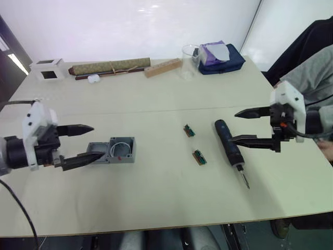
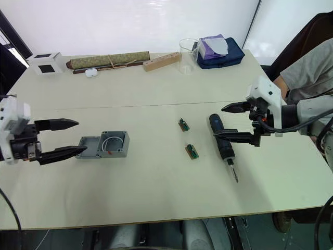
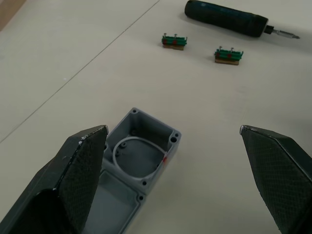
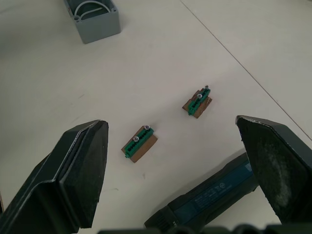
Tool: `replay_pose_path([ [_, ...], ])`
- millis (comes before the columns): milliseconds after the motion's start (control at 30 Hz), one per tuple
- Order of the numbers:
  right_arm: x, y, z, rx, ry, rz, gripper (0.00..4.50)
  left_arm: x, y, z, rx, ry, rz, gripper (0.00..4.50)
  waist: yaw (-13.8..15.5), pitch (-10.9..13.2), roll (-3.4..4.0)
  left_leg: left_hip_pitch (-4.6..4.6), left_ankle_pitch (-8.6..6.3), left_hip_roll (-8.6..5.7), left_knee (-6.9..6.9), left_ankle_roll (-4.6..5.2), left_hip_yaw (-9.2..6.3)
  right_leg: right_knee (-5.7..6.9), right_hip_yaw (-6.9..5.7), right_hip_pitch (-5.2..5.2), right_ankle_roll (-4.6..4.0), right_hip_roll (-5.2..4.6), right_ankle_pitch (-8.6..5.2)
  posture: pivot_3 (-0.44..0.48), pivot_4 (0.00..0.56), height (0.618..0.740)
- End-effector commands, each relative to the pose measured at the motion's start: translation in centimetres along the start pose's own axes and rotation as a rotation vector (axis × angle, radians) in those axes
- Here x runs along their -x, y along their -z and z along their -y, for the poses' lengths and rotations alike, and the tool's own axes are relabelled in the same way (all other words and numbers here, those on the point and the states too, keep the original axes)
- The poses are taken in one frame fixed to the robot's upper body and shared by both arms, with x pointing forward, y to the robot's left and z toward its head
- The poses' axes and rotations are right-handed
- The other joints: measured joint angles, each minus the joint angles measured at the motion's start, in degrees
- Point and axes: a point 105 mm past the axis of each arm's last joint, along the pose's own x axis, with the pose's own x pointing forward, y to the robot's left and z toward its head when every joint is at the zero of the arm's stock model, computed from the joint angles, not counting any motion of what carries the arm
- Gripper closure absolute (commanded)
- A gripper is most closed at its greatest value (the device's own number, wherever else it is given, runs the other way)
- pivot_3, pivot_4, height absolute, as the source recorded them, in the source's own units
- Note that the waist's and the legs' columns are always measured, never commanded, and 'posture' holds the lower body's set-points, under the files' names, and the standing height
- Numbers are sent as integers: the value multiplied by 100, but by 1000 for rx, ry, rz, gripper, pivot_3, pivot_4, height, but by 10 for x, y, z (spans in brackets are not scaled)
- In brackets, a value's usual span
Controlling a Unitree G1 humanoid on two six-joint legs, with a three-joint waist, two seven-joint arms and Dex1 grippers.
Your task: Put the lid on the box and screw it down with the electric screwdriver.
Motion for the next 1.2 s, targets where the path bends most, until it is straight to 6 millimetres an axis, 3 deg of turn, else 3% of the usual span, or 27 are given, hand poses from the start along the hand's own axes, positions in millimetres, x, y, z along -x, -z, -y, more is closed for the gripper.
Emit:
replay_pose_path([
  [33,4,-19,-1,61,9,57,0,7,-8,-1,-63,-43,2,48,2,0,0,0,0,0,0,0,0,0,0,0,0,0,0,0,150,736],
  [533,-3,-27,-7,69,-8,77,0,4,-1,1,-64,-27,-18,48,-1,1,1,-3,0,0,1,0,1,0,1,-3,2,0,2,0,150,736],
  [800,-10,-28,-8,83,5,78,0,-5,14,0,-119,61,-96,48,-1,0,1,-3,0,0,1,0,1,0,1,-3,1,1,2,0,150,736],
  [967,-17,-33,-13,94,-5,100,0,-23,34,1,-199,193,-183,48,6,1,3,-3,0,0,1,0,4,0,2,-3,0,0,2,0,150,736],
  [1200,-28,-40,-26,93,-23,154,0,-64,51,-4,-311,352,-236,48,14,1,2,-12,0,-2,4,0,2,0,1,-5,20,3,14,0,150,736],
])
